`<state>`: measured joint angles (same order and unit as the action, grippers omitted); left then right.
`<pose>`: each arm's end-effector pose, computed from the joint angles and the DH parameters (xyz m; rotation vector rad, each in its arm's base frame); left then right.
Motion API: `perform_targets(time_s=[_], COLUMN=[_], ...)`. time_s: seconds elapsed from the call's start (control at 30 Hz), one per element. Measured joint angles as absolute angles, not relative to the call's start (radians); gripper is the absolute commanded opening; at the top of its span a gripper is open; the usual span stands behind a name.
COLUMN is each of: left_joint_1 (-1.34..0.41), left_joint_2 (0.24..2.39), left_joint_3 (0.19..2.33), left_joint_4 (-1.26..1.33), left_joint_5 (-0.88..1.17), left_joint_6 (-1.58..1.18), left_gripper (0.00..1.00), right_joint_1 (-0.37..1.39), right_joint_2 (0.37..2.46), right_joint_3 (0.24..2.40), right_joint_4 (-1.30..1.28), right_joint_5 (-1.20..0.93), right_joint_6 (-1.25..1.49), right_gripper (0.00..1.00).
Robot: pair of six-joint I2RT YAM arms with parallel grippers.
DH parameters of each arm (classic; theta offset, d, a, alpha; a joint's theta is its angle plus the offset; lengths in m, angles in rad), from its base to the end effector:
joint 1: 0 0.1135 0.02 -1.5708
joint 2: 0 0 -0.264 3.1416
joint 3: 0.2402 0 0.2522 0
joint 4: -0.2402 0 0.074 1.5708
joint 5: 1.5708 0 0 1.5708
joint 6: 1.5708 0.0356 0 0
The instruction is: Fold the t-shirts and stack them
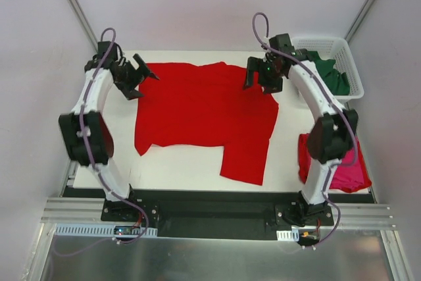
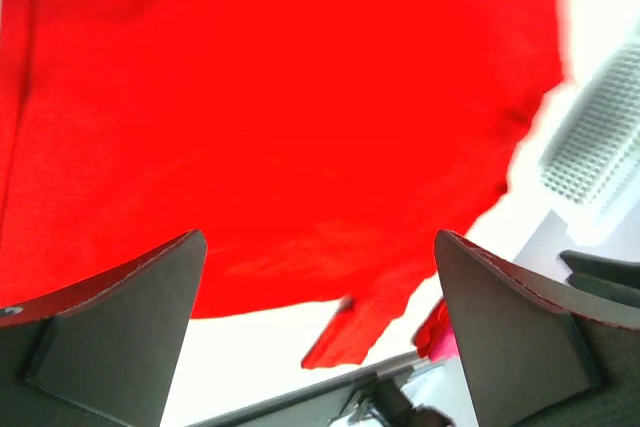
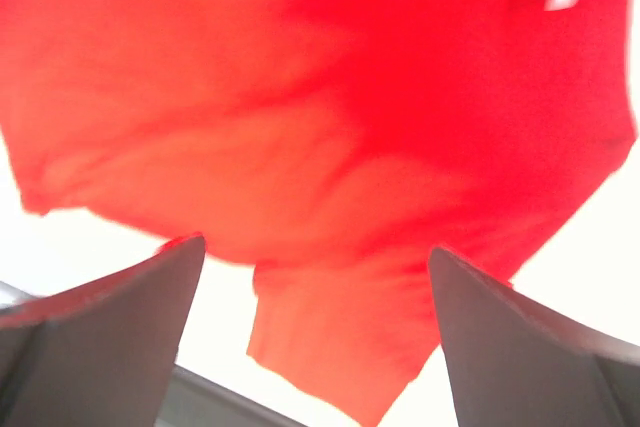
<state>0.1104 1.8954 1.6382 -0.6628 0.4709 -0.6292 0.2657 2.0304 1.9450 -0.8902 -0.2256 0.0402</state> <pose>0.4196 0.0303 0.2753 -0.7197 2.4202 -0.8014 0.4295 0.1251 0.2990 -0.3761 2.5318 0.4059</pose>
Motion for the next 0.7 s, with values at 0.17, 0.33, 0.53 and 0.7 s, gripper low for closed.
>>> perform_targets(time_s=[0.17, 0.33, 0.53, 0.7], left_joint_1=[0.111, 0.114, 0.229, 0.282], left_joint_2=[1.477, 1.290, 1.272, 1.271], left_joint_3=[1.358, 0.988, 0.671, 0.663], left_joint_4=[-0.611, -0.579, -0.582, -0.545], left_joint_5=[0.497, 0.552, 0.606, 0.646], left_joint_6=[-0.603, -0.590, -0.572, -0.519], left_gripper=[0.99, 0.99, 0.99, 0.99], right_joint_1=[0.363, 0.397, 0.397, 0.398], right_joint_2=[1.605, 1.370, 1.317, 1.256], right_joint_3=[1.587, 1.118, 0.795, 0.779], right_joint_4=[-0.827, -0.773, -0.751, -0.684], right_joint_5=[-0.265, -0.294, -0.300, -0.318], right_joint_6=[0.051, 0.086, 0.144, 0.183], right_gripper=[0.96, 0.96, 0.98, 0.97])
